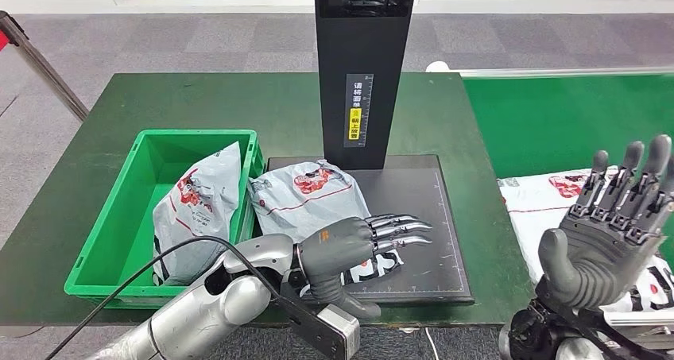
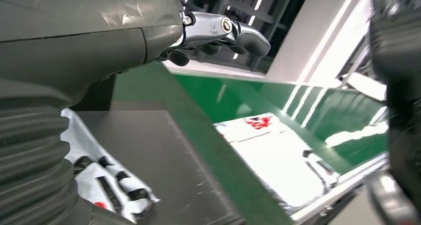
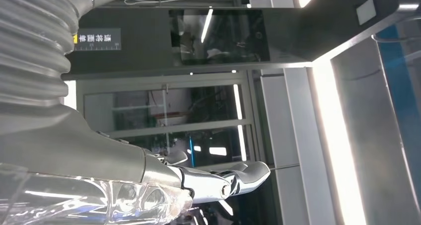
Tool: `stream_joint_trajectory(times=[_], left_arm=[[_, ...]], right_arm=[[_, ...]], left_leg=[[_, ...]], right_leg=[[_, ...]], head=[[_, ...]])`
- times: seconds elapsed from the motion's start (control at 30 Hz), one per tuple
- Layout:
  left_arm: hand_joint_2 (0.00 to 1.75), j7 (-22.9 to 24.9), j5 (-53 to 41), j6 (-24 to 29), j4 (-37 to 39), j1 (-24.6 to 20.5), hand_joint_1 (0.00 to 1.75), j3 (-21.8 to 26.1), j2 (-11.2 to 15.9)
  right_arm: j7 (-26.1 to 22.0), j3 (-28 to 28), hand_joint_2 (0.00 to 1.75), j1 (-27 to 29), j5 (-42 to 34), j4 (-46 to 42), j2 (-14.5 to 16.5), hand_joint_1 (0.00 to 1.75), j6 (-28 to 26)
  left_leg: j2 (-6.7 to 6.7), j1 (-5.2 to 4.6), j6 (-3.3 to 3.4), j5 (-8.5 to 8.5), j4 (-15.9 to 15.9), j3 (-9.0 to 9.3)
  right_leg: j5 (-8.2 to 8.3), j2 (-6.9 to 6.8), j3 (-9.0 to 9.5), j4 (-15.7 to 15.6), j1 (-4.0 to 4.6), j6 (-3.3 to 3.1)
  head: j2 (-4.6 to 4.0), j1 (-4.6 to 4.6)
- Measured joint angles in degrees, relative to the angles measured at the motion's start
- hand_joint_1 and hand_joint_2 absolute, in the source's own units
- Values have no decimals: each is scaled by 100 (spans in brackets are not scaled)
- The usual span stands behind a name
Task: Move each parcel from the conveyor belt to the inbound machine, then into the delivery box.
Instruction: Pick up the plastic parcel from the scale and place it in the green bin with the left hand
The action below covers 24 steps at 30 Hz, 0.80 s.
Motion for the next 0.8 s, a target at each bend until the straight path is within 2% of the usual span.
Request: stream_joint_trajectory(times=[0.37,0.8], left_arm=[[175,-54,-171,-45,320,-19,0,-213,66],[175,-60,-186,-7,514,-25,0,-284,99]], right_arm=[[54,260,175,-365,-71,286,-16,0,-145],[76,303,175,-450,-106,459,-71,0,-130]], left_leg=[[-2,-1,1,0,1,-2],[-3,-1,1,0,0,-2]], right_leg=[[0,-1,0,0,-1,0],[0,-3,0,0,-1,0]], head=[[0,-1],[0,-1]])
